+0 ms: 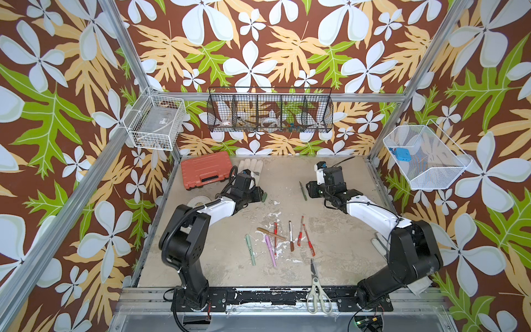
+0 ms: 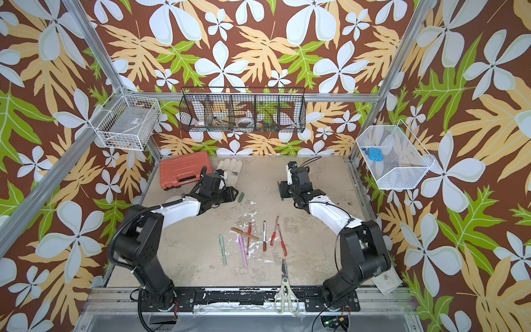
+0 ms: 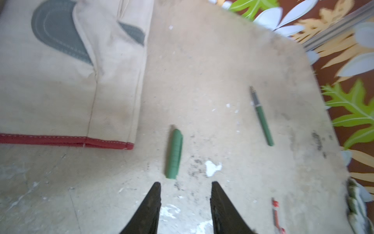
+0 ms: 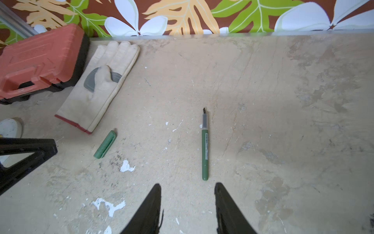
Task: Remove pen caps from pens
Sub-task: Place the pen at the top-center of the table, then pick up the pen from the center of the table.
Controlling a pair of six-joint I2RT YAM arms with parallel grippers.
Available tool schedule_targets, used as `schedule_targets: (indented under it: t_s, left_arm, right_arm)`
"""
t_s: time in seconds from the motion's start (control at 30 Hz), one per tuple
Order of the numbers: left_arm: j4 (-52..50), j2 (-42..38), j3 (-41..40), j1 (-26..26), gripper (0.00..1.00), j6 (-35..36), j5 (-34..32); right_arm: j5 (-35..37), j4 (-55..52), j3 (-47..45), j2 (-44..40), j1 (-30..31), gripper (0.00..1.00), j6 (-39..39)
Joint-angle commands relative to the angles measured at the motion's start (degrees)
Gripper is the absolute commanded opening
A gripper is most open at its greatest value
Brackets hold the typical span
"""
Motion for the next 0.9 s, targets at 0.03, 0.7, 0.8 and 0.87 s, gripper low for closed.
schedule_targets:
  t_s: [0.03, 0.7, 0.8, 0.87]
  left_arm:
    - [8.57, -9.88, -7.48, -3.78, 0.43, -2.71, 2.28]
    - [29.11, -25.57, -30.48, -14.26, 0.42, -3.47, 13.95]
    - [29.34, -25.32, -30.95, -14.51, 0.42, -2.49, 14.89]
    - [30.29, -25.27, -31.6, -14.67, 0.43, -2.55, 15.87]
  right_arm:
    - [5.43, -5.01, -5.23, -7.02, 4.25, 0.43, 0.66]
    - [12.92, -10.48, -28.14, -25.02, 20.55, 0.38, 13.9]
    - [13.46, -9.57, -28.37, -21.18, 20.55, 0.35, 13.43]
    - [13.44, -8.67, -28.22, -18.84, 20.55, 0.35, 12.73]
